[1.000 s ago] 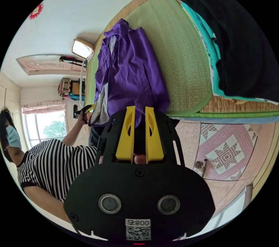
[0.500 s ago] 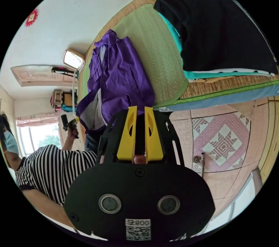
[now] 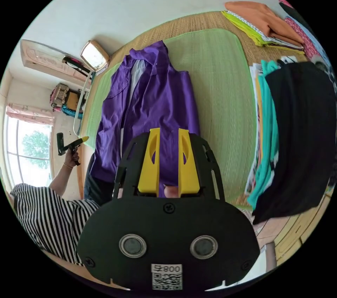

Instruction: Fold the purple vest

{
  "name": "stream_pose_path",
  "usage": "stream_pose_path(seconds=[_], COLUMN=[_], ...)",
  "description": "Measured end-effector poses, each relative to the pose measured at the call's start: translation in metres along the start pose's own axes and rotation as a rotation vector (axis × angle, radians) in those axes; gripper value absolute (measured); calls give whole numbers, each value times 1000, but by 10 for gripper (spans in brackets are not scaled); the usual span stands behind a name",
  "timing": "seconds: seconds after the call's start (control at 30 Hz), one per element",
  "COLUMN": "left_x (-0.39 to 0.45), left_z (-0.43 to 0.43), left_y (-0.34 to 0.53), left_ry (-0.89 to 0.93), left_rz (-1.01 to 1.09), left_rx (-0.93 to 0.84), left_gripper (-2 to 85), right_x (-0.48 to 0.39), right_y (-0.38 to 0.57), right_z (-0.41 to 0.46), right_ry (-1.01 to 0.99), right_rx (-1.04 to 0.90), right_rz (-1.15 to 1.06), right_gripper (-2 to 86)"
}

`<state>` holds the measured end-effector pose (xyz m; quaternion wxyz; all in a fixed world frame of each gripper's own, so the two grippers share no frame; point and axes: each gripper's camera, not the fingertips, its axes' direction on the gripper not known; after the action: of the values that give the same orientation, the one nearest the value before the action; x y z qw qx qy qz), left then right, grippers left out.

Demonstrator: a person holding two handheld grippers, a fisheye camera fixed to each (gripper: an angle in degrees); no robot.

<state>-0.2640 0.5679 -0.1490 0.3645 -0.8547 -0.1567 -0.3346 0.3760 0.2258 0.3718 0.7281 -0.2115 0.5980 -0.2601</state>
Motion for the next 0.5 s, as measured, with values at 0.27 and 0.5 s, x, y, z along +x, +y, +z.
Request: stream_pose_path(seconds=[0.27,0.5], left_x=[11,21], left_z=[55,40], left_y=[-69,-128], left_ry=[-236,-316], left_rz=[-55,-50], left_rx=[-171,-101], left_gripper=[15,2], right_x=[-6,3], right_y=[-120,-113], right_z=[82,93], right_ry=[230,177], right_rx=[-98,-111], right_rz=[68,87], right_gripper=[77,27])
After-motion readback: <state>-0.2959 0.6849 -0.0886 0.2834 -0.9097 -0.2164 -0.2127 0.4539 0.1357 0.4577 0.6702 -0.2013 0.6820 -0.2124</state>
